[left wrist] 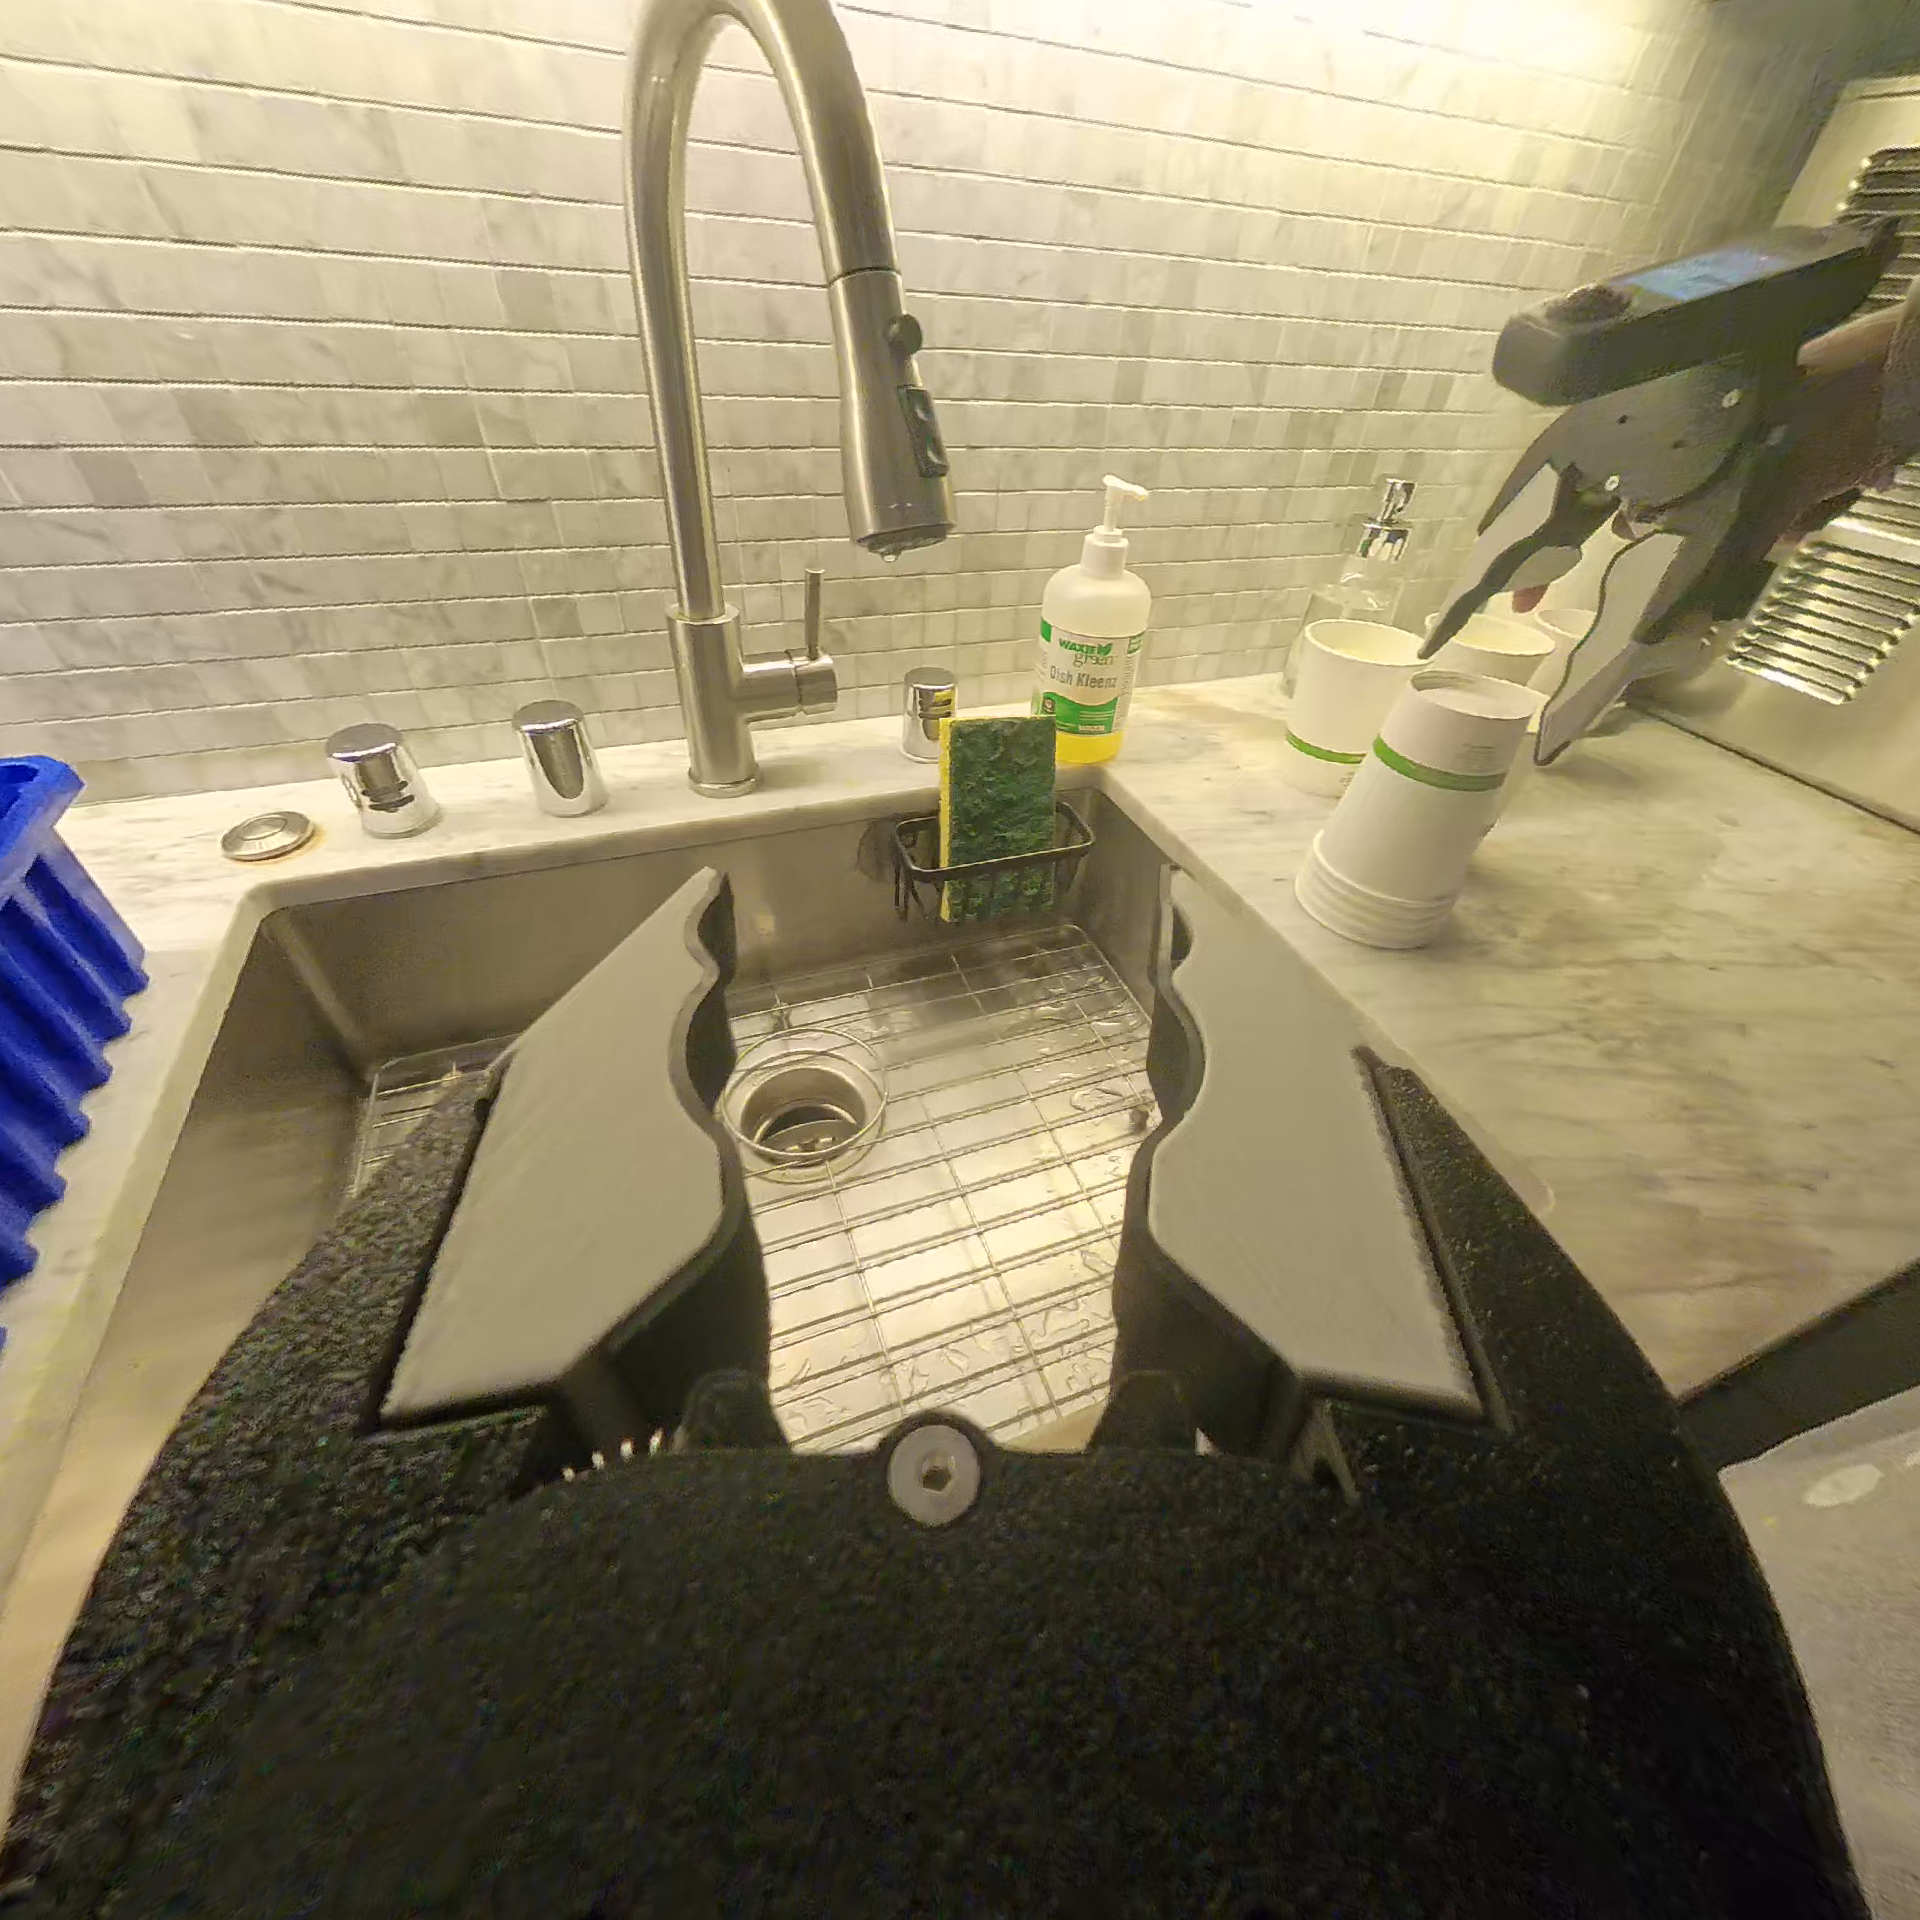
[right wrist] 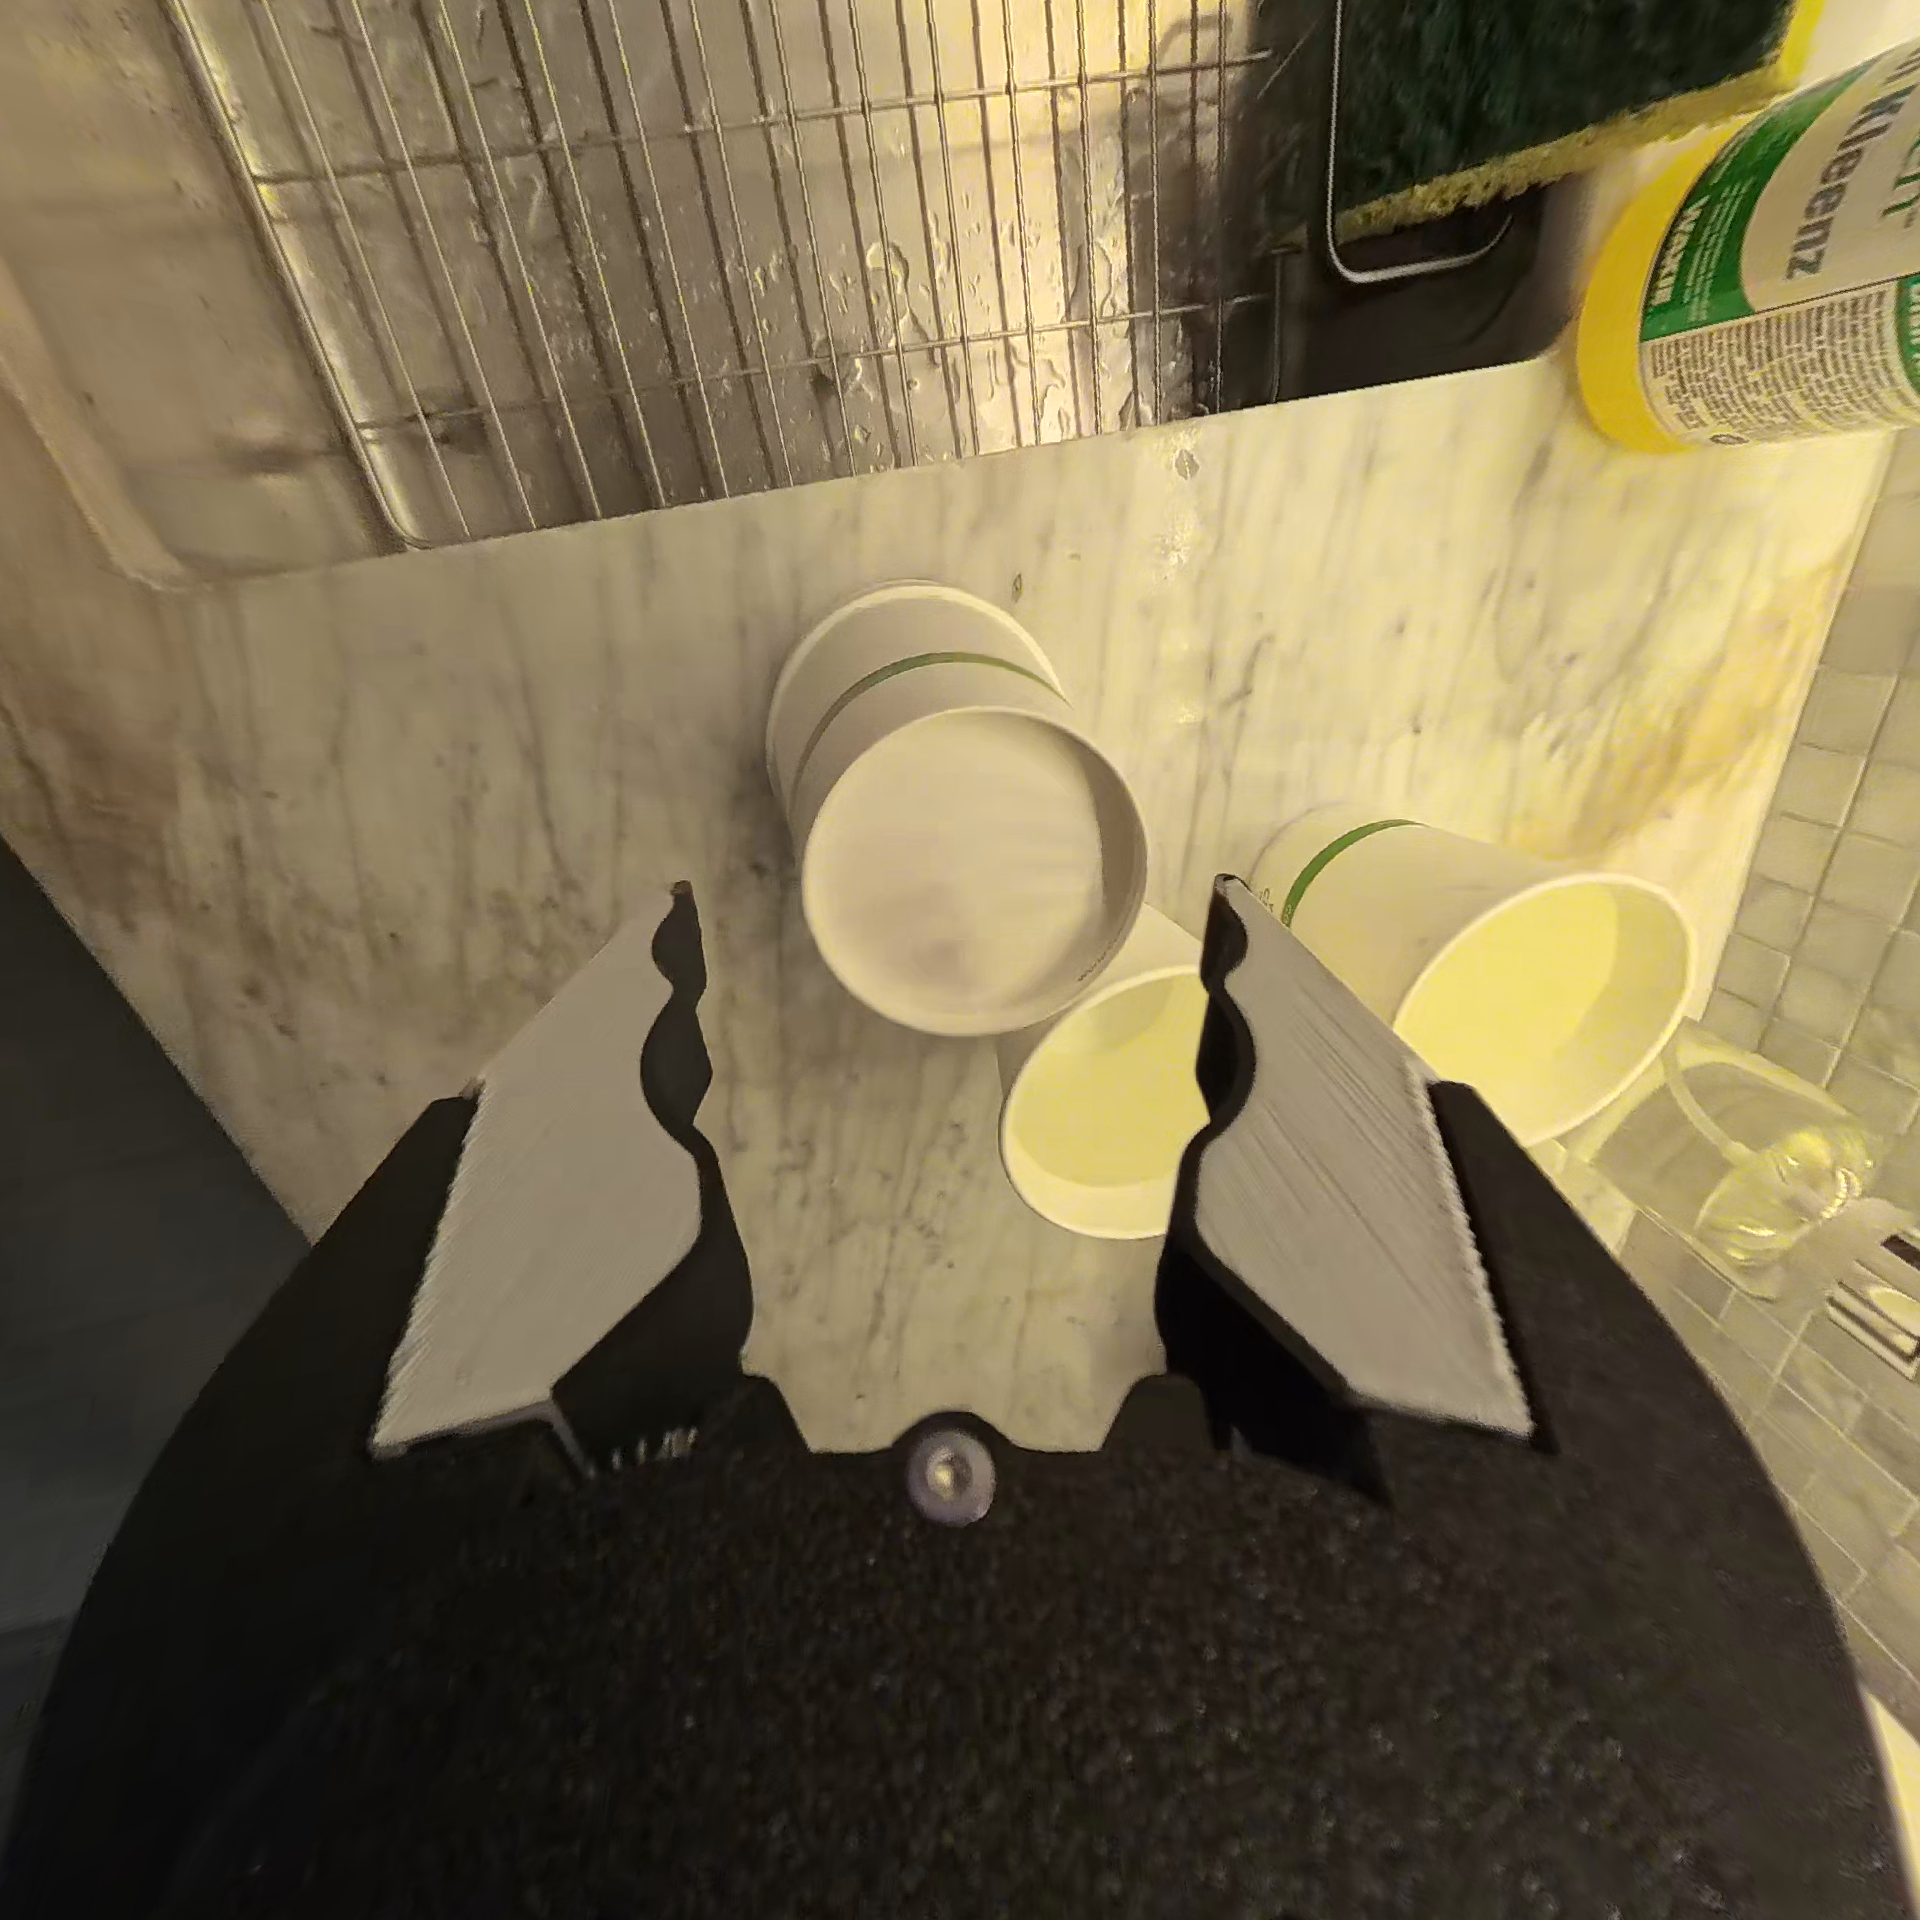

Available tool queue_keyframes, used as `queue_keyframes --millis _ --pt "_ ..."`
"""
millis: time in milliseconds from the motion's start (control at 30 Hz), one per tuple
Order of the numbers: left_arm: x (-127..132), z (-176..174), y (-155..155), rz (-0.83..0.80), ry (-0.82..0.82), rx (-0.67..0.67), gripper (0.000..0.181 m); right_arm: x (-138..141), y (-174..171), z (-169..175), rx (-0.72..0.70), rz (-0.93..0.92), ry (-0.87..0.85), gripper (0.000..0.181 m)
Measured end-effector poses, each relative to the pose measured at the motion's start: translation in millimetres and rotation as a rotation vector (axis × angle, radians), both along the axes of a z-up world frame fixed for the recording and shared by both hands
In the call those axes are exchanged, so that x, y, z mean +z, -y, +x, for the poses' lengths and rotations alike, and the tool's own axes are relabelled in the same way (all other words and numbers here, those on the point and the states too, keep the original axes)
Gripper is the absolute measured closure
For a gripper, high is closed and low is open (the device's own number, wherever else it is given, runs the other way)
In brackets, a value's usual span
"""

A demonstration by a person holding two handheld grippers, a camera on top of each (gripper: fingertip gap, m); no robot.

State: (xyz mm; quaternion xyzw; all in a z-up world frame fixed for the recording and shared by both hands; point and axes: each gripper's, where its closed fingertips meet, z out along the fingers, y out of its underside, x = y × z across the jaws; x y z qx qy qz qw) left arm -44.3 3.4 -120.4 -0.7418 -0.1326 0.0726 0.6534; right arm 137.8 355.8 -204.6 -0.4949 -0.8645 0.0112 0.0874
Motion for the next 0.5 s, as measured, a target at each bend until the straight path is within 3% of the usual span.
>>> queue_keyframes --millis 167,333,500 --pt "-3 -11 9 -0.004 -0.001 0.017 0.104 -12 -1 -2 -0.025 -0.014 0.069 0.087" --pt "-4 -20 15 -0.001 0.008 0.018 0.104 -17 -1 -5 -0.035 -0.023 0.096 0.108" --pt "-5 -26 18 -0.001 0.014 0.017 0.104 -17 -1 -4 -0.039 -0.023 0.126 0.108"
